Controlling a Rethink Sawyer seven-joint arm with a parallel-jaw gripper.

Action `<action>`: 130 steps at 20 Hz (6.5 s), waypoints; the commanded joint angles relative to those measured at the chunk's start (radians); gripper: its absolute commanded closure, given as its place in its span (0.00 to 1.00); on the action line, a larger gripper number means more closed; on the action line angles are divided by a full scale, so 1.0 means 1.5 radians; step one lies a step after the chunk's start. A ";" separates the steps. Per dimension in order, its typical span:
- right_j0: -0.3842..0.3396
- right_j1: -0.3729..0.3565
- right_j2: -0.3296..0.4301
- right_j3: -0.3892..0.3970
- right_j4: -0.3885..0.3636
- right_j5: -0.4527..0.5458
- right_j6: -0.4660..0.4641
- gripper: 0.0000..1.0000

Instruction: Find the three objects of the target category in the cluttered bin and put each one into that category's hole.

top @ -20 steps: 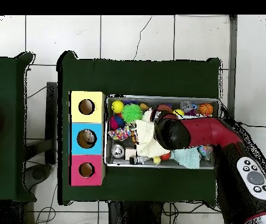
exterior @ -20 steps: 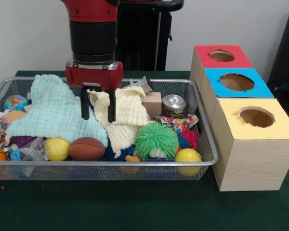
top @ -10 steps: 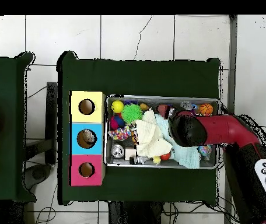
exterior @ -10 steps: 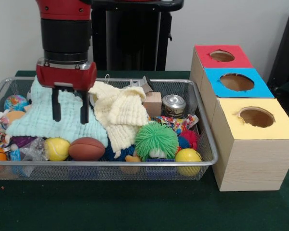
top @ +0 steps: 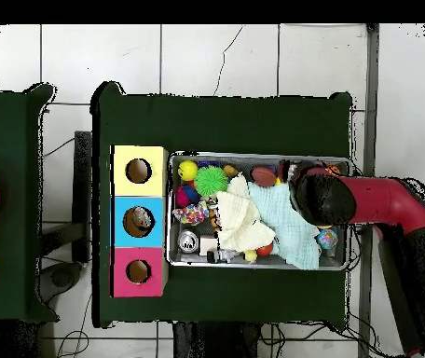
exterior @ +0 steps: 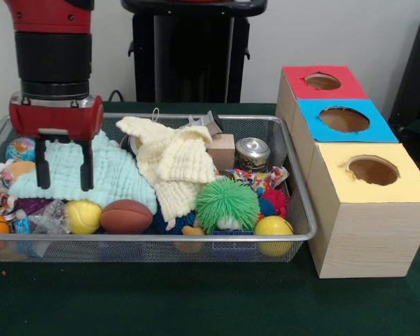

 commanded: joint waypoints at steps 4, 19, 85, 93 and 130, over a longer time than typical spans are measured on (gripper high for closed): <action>-0.016 0.049 0.024 -0.022 -0.064 0.029 -0.210 0.00; 0.039 0.063 -0.021 -0.021 -0.138 -0.034 -0.095 0.00; 0.007 0.027 0.015 0.007 -0.117 0.017 -0.087 0.00; -0.030 0.033 0.040 0.012 -0.084 0.046 -0.136 0.00; -0.081 0.155 0.086 -0.069 -0.113 0.026 -0.230 0.00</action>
